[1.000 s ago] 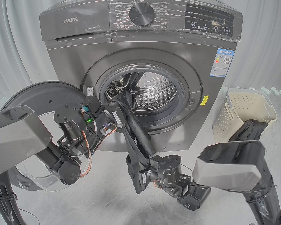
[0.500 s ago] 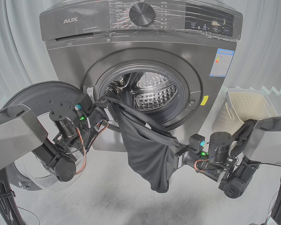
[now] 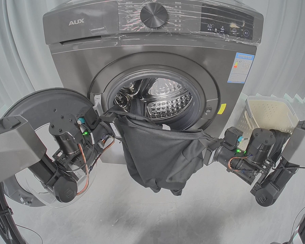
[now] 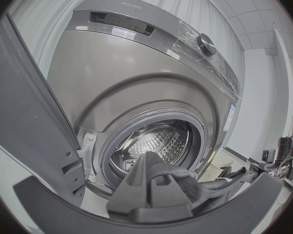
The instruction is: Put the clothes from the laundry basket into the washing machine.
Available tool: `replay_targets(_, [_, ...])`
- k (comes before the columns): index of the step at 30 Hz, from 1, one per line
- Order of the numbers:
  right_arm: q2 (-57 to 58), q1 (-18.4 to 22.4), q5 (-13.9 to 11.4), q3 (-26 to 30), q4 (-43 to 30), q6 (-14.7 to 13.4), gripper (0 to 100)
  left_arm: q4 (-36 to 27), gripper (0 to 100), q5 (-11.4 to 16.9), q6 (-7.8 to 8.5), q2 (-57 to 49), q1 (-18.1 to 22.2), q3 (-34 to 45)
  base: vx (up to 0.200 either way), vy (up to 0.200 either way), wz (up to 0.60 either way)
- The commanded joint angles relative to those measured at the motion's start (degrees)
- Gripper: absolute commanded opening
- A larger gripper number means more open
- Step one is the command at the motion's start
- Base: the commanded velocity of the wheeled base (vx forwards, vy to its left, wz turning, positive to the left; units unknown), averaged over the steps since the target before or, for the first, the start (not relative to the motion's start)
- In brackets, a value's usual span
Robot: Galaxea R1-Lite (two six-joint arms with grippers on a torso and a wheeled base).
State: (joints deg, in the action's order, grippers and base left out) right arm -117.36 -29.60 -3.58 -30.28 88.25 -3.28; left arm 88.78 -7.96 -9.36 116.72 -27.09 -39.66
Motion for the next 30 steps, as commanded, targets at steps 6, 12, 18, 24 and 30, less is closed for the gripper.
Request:
replay_targets(6, [4.3,1.6,-0.7,0.0,0.0,-0.4,0,0.1,0,0.3,-0.04,-4.0,-0.8,3.2,0.000,0.000,0.00])
replay_targets(12, [7.7,1.6,2.6,-2.9,0.1,-5.0,0,0.1,0,-0.2,-0.04,-7.0,-1.5,5.0,0.000,0.000,0.00])
replay_targets(18, [10.0,-0.8,7.5,-3.5,0.2,-7.1,0,-0.1,0,-0.4,0.31,-11.0,-2.0,5.6,0.000,0.000,0.00])
replay_targets(24, [12.3,-3.3,8.1,-5.1,0.2,-7.1,0,-0.1,0,-1.7,0.22,-14.8,-3.2,5.6,0.000,0.000,0.00])
replay_targets(30, [12.5,-4.9,11.4,-8.7,0.2,-7.6,0,-0.1,0,-2.1,0.13,-15.1,-2.8,5.6,0.000,0.000,0.00])
